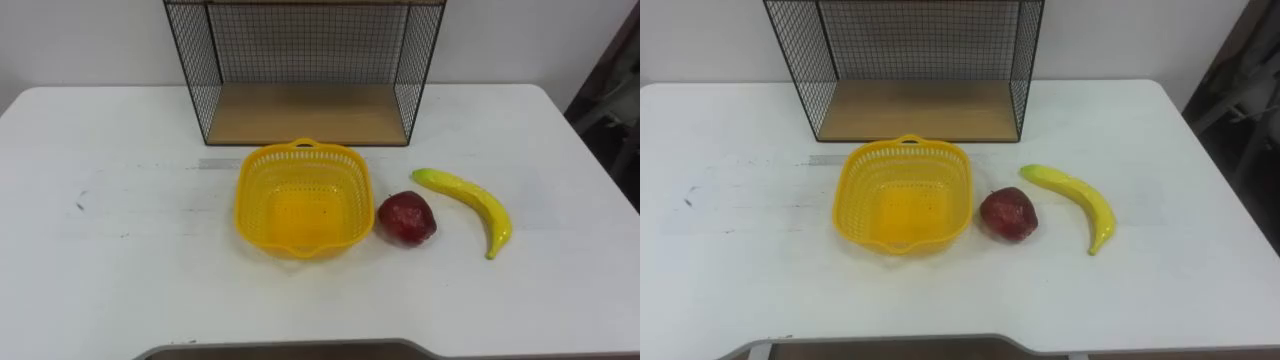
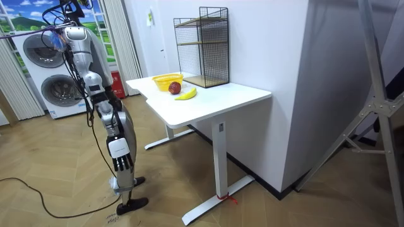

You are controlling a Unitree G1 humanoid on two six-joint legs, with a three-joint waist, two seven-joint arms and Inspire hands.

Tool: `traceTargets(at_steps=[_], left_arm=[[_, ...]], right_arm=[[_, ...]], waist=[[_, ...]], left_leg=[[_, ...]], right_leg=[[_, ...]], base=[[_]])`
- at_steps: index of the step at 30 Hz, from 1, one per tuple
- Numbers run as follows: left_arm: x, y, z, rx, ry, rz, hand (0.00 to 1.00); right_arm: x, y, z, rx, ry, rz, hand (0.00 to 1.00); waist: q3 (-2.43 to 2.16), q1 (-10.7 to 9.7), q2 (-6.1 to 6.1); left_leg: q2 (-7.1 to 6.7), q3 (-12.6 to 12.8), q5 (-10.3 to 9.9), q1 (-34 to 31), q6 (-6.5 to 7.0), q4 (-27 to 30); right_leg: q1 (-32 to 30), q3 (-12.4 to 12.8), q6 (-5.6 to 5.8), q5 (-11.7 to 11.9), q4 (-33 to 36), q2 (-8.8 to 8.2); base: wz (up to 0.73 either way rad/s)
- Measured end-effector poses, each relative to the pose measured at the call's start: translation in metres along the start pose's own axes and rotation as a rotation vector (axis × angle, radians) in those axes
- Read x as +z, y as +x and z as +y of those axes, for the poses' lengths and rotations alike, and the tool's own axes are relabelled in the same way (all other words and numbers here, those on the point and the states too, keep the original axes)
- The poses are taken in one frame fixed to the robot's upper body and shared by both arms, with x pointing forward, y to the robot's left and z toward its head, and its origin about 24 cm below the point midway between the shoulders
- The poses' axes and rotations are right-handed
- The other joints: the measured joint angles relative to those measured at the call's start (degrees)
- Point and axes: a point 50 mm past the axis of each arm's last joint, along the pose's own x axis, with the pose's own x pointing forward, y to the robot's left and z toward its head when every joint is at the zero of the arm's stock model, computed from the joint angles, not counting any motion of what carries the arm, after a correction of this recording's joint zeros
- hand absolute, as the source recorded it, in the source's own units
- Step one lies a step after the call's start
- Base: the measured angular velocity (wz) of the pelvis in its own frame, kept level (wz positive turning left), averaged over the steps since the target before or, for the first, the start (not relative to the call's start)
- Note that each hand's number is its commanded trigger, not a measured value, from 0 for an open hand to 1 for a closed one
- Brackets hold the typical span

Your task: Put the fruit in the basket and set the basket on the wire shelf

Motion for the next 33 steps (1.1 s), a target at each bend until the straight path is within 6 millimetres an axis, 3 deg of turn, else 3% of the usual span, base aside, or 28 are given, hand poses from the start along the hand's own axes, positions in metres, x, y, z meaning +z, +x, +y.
traceTargets(at_steps=[12,25,28,33], left_arm=[[0.0,0.0,0.0,0.004,-0.003,0.001,0.0],[-0.002,0.0,0.001,0.007,-0.023,0.005,0.0],[-0.003,0.0,0.002,0.011,-0.054,0.008,0.0],[-0.009,-0.001,0.002,0.035,-0.106,0.013,0.0]], right_arm=[[-0.001,0.0,0.0,-0.013,0.02,0.003,0.0],[-0.003,0.0,-0.002,-0.028,0.152,0.008,0.0],[-0.008,0.0,-0.002,-0.043,0.294,0.039,0.0],[-0.01,0.0,-0.007,-0.066,0.767,0.042,0.0]], waist=[[0.01,-0.06,-0.17],[0.03,-0.21,-0.24],[0.04,-0.23,-0.27],[0.03,-1.97,-0.29]], left_leg=[[0.05,-0.11,0.0,0.06,0.0,0.01],[0.0,-0.06,-0.04,0.01,0.0,0.22],[0.06,-0.18,-0.06,-0.02,0.03,0.22],[0.02,0.18,-0.13,0.04,0.03,0.13]], right_leg=[[0.12,-0.14,-0.02,-0.02,0.09,-0.03],[0.19,0.22,-0.02,-0.03,0.2,0.0],[0.07,-0.15,0.03,-0.27,0.09,-0.11],[0.14,0.26,0.04,-0.32,0.34,-0.02]], base=[[0.0],[0.0],[0.01],[-0.03]])
